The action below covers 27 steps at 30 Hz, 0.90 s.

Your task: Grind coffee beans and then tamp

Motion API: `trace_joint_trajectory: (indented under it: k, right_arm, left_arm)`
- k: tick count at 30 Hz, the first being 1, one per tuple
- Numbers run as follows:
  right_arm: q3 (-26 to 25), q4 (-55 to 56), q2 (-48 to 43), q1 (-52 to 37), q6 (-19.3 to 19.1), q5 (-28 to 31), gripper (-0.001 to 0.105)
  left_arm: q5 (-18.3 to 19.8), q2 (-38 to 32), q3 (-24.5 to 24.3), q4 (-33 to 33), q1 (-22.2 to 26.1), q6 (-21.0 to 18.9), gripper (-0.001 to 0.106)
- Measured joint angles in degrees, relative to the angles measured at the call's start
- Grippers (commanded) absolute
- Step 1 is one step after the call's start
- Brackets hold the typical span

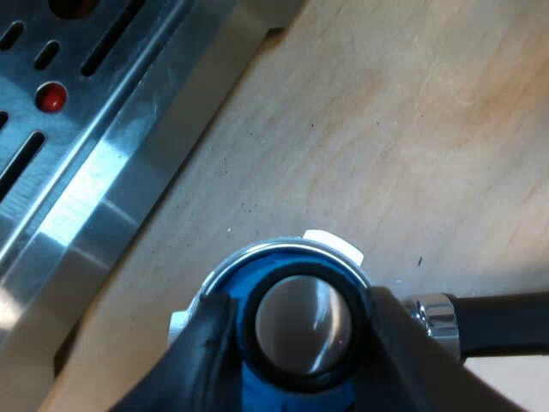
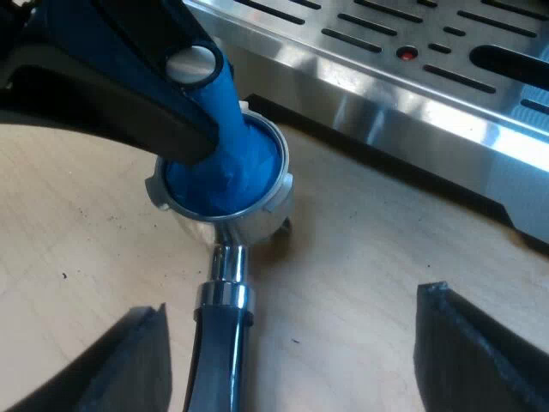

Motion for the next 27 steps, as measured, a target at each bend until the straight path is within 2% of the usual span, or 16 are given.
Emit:
trace_joint_trajectory:
  k: [8, 15, 23, 27]
  right_arm:
    - [0.00, 0.00, 0.00, 0.00, 0.00, 0.00, 0.062]
    - [0.00, 0.00, 0.00, 0.00, 0.00, 0.00, 0.062]
    - [0.00, 0.00, 0.00, 0.00, 0.00, 0.00, 0.062]
    - [0.00, 0.00, 0.00, 0.00, 0.00, 0.00, 0.062]
  left_arm:
    - [0.37, 0.00, 0.00, 0.00, 0.00, 0.00, 0.001]
    - [0.37, 0.02, -2.26, 2.19, 0.00, 0.00, 0.001]
    - [0.74, -3.04, -2.99, 7.09, 0.00, -0.12, 0.001]
    - [0.71, -5.45, -3.65, 7.42, 0.00, -0.29, 0.001]
